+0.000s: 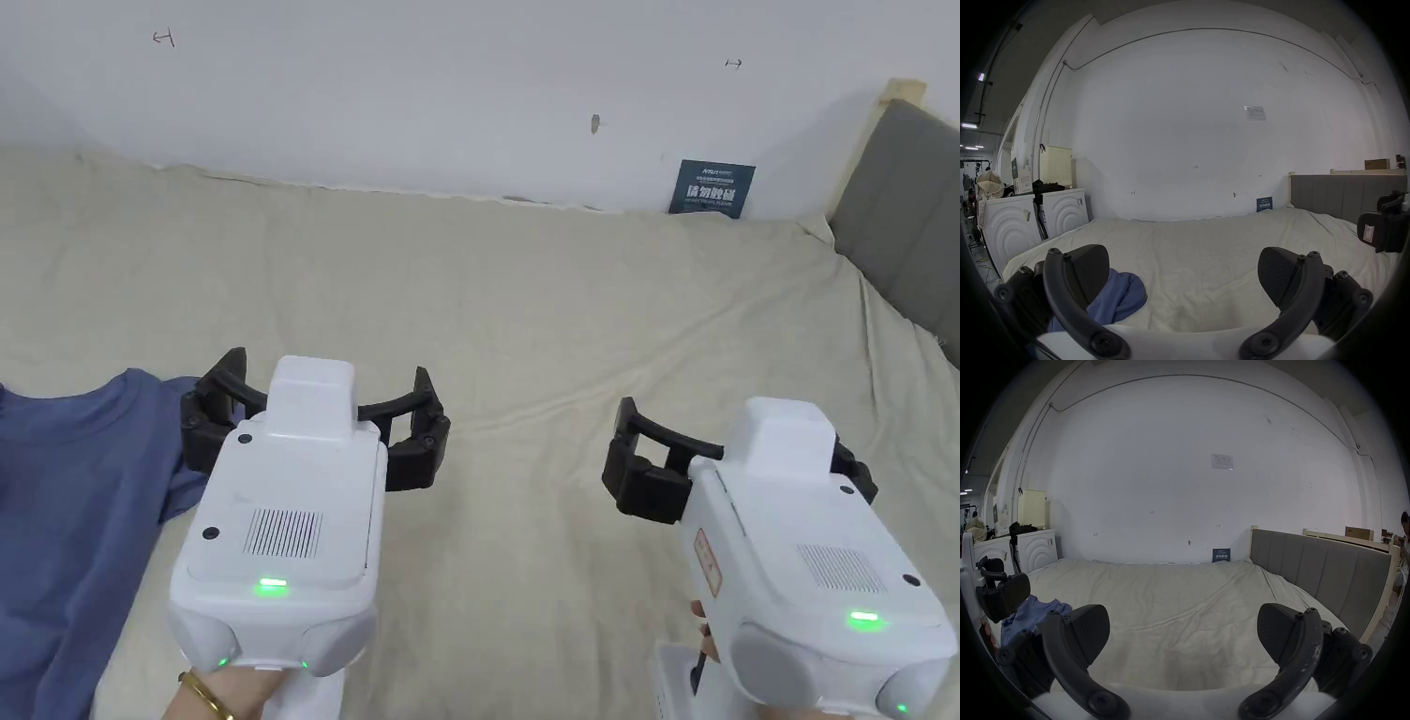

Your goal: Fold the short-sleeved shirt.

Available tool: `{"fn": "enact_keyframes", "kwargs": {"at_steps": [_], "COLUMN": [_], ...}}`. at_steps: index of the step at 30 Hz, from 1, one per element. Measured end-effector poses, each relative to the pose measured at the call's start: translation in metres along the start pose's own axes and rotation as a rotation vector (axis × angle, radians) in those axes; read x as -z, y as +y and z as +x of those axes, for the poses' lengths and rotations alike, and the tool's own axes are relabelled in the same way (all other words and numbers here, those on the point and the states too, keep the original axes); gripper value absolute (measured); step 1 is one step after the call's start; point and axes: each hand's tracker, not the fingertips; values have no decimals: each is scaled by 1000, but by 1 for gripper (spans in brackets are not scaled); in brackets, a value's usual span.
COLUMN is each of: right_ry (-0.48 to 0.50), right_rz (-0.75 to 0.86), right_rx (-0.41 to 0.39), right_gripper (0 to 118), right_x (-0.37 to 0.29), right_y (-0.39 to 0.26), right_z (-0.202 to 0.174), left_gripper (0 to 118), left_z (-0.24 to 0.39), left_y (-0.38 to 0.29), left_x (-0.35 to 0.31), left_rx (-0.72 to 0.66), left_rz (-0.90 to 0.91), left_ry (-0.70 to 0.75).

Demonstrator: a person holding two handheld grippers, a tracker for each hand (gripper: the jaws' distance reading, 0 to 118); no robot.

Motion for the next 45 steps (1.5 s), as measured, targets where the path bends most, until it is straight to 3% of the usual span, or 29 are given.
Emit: {"fn": "enact_keyframes", "kwargs": {"at_steps": [13, 14, 16, 18, 20, 21, 23, 24, 25, 26, 27, 29, 31, 33, 35, 36, 38, 39, 41, 45], "right_ry": [45, 28, -16, -136, -227, -242, -187, -169, -157, -116, -54, 36, 14, 45, 128, 185, 220, 191, 182, 66], "right_rz": [-22, -40, -63, 0, 127, 217, 453, 560, 654, 732, 774, 714, 585, 357, 146, 88, 29, -1, 30, 59], "right_rx": [-3, -20, -157, -521, -943, -1124, -1565, -1816, -2005, -2106, -2137, -2077, -1924, -1518, -989, -708, -304, -190, -63, -28], "right_gripper": [118, 118, 118, 118, 118, 118, 118, 118, 118, 118, 118, 118, 118, 118, 118, 118, 118, 118, 118, 118], "right_x": [-4, -2, 5, 14, 25, 27, 30, 31, 31, 29, 26, 19, 16, 13, 11, 10, 10, 11, 6, 4], "right_y": [6, 8, 15, 28, 36, 35, 24, 14, 3, -3, -4, 1, 16, 48, 85, 99, 106, 104, 89, 59], "right_z": [4, 4, 5, -4, -21, -28, -34, -34, -31, -27, -24, -22, -27, -32, -24, -14, 6, 12, 13, 7], "left_gripper": [118, 118, 118, 118, 118, 118, 118, 118, 118, 118, 118, 118, 118, 118, 118, 118, 118, 118, 118, 118], "left_z": [-1, -2, -3, 6, 19, 22, 14, 9, 10, 14, 14, 14, 11, 6, -5, -14, -31, -34, -34, -26], "left_y": [-2, -2, 2, 9, 3, -2, -20, -25, -26, -25, -23, -16, -2, 24, 53, 63, 71, 72, 63, 44], "left_x": [-4, -3, 5, 15, 19, 21, 21, 22, 22, 18, 16, 13, 14, 13, 14, 16, 20, 21, 19, 9], "left_rx": [-22, -2, 171, 544, 1061, 1261, 1751, 1881, 1912, 1879, 1799, 1664, 1513, 1170, 738, 511, 180, 86, -13, -120], "left_rz": [-26, -37, -84, -31, 212, 319, 621, 729, 752, 725, 660, 602, 553, 422, 247, 178, 117, 103, 94, 50], "left_ry": [-12, -13, 2, 100, 158, 174, 81, 7, -47, -103, -152, -159, -110, -91, -89, -78, -68, -39, 19, 4]}}
